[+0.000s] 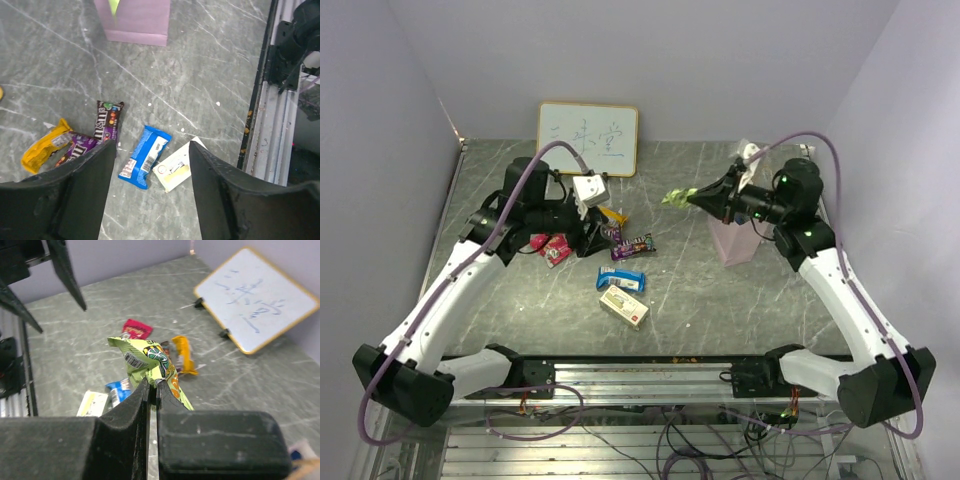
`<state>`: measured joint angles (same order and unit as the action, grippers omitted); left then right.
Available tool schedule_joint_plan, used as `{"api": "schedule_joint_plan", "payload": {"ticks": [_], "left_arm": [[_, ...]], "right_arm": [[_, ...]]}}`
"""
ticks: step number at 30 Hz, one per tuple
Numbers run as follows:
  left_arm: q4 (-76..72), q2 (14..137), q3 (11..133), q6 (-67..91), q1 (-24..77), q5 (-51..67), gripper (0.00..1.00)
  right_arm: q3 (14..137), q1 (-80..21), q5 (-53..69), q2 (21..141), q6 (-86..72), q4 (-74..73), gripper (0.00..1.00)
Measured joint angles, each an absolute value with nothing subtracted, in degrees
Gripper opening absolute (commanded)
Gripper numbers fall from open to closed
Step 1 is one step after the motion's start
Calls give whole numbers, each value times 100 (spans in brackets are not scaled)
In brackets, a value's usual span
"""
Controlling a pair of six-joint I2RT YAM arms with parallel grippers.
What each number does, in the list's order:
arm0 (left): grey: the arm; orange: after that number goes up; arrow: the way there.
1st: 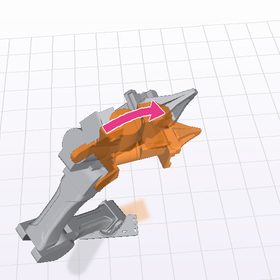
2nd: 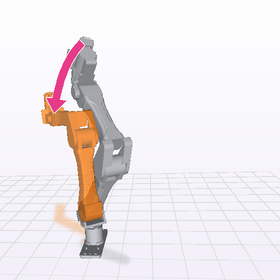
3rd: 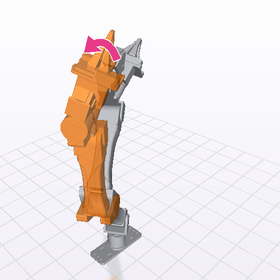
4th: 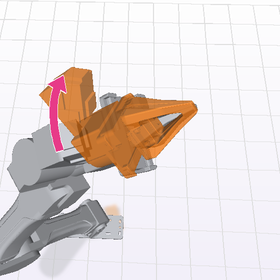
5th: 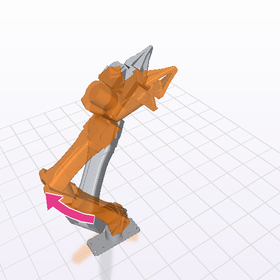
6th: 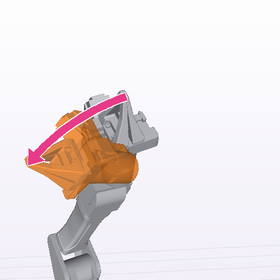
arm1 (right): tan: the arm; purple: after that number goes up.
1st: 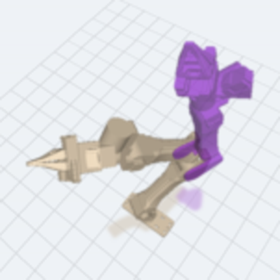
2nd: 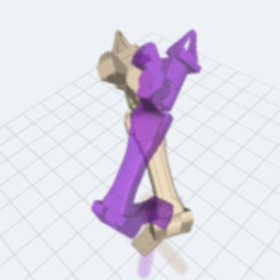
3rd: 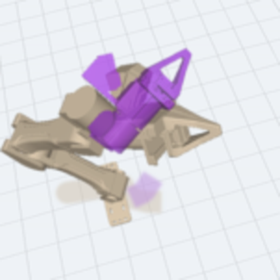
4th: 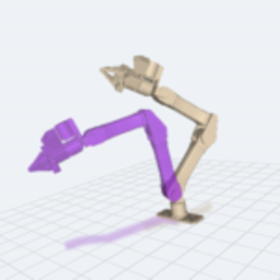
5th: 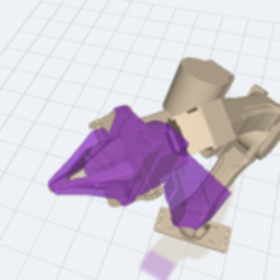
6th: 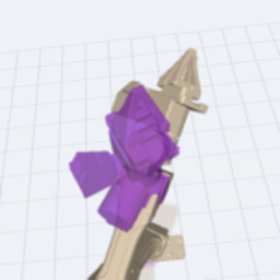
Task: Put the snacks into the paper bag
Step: Place the snack in the paper bag.
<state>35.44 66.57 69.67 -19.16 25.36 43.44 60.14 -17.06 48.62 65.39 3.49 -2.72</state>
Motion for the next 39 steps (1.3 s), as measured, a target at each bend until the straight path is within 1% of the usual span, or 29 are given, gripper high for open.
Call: {"api": "schedule_joint_plan", "payload": {"ticks": [5, 7, 12, 16, 20, 25, 39], "left_arm": [[3553, 6381, 6963, -1929, 2403, 4014, 80], [3559, 6300, 6963, -1931, 2349, 3863, 82], [3533, 6069, 6879, -1949, 2204, 3461, 90], [3529, 5874, 6737, -1955, 2119, 3282, 93], [3507, 5758, 6641, -1957, 2091, 3190, 95], [3472, 5671, 6554, -1957, 2082, 3148, 97], [3332, 5634, 6375, -1955, 2075, 3129, 96]], "right_arm": [[6464, -1280, 4248, 6287, 316, -707, 0], [6676, -1127, 3835, 6228, 283, -851, 0], [6971, -825, 2445, 6086, 191, -1041, 0], [6936, -661, 1675, 6090, 32, -1103, 0], [6783, -574, 1181, 6101, -198, -1170, 0], [6709, -569, 1079, 6259, -478, -1275, 0], [6423, -567, 1238, 6396, -840, -1354, 0]]}}
